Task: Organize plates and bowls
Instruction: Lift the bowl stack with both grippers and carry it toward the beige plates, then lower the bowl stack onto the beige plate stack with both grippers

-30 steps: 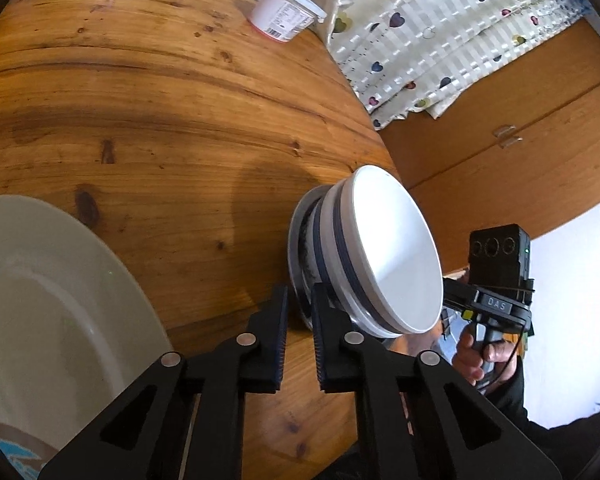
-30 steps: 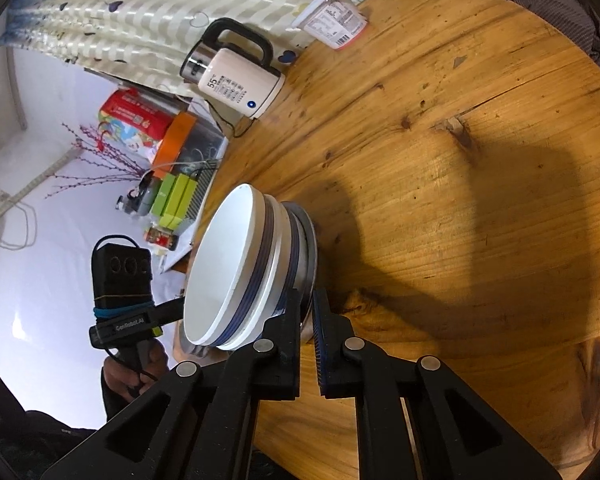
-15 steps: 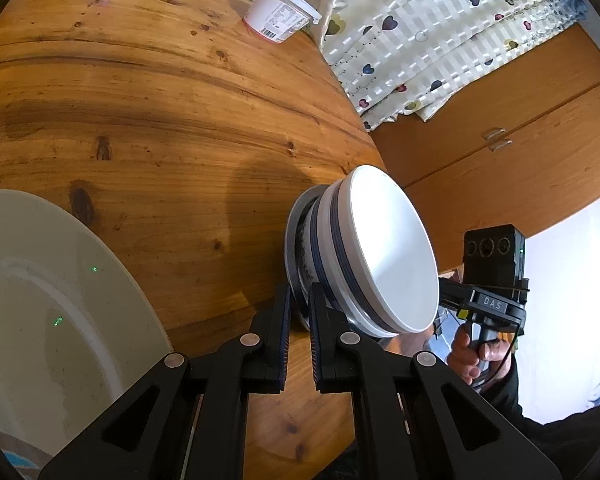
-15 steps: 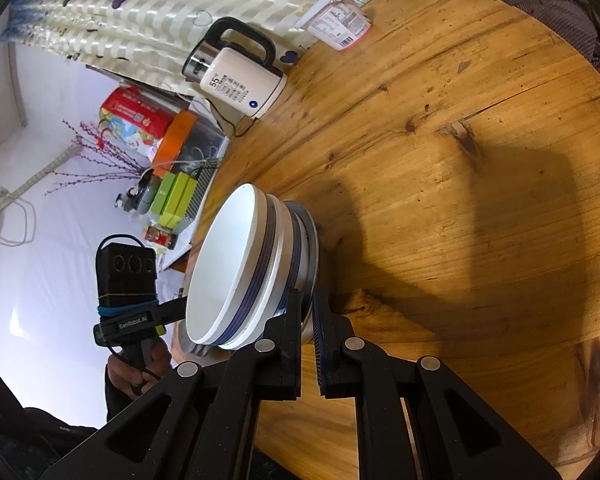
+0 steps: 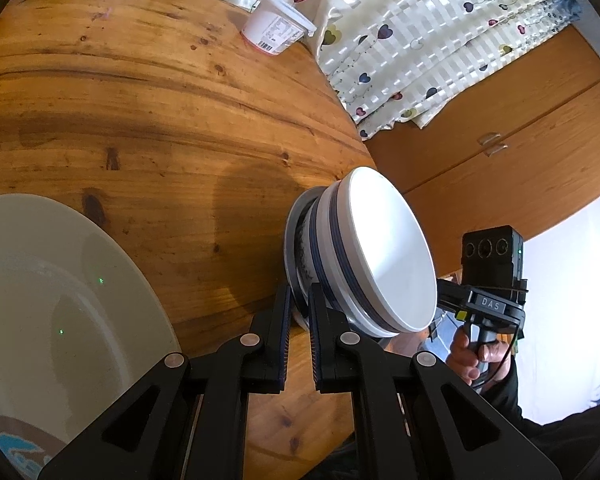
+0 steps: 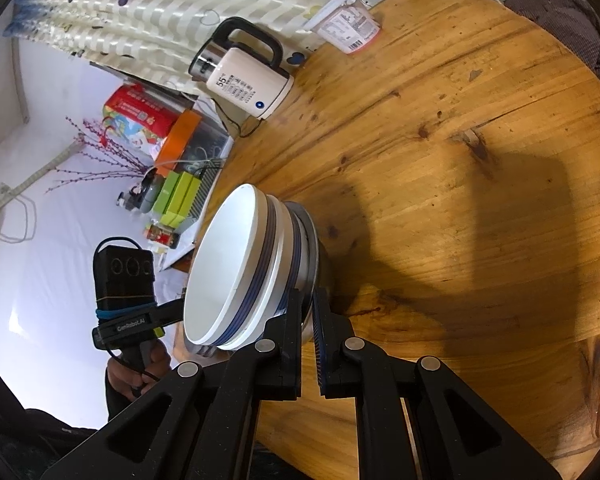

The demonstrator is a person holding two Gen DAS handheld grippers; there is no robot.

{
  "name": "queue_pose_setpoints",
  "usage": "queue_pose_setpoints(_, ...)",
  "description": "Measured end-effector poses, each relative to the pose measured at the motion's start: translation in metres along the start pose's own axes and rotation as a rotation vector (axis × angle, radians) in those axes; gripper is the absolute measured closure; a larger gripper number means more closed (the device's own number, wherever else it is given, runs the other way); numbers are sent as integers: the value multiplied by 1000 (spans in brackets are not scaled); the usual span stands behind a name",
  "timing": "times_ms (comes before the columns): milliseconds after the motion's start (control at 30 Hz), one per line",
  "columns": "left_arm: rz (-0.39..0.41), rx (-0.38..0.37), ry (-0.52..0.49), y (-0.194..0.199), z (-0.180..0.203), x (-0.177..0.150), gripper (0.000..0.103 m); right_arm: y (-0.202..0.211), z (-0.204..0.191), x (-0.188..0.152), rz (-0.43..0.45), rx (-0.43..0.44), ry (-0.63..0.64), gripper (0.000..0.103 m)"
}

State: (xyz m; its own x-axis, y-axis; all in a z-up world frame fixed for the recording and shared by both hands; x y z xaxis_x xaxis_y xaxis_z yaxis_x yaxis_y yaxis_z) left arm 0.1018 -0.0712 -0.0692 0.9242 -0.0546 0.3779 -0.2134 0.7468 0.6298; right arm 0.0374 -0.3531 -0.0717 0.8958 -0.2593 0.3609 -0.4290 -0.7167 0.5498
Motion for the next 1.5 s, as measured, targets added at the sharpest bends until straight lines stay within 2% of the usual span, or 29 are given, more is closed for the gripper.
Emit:
queue_pose_setpoints(767, 78, 31, 7, 43, -6, -4, 96, -19, -38, 4, -32, 24, 67, 95)
queue_pose_setpoints(1500, 179, 76, 70, 103, -38, -23, 96, -73, -85, 5, -116, 62, 141, 95)
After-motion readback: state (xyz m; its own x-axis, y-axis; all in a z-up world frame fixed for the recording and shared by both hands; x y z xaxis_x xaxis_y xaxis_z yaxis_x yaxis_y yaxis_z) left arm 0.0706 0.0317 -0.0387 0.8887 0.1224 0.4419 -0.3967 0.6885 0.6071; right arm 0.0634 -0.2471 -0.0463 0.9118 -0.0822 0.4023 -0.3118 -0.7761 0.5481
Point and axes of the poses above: each gripper's, at about its wrist camera, not at the fingertips, and y roughly against the way its jaws point, z to its right, x to its top, the point moved 3 cm from there along -y, roughly the way its jaws point
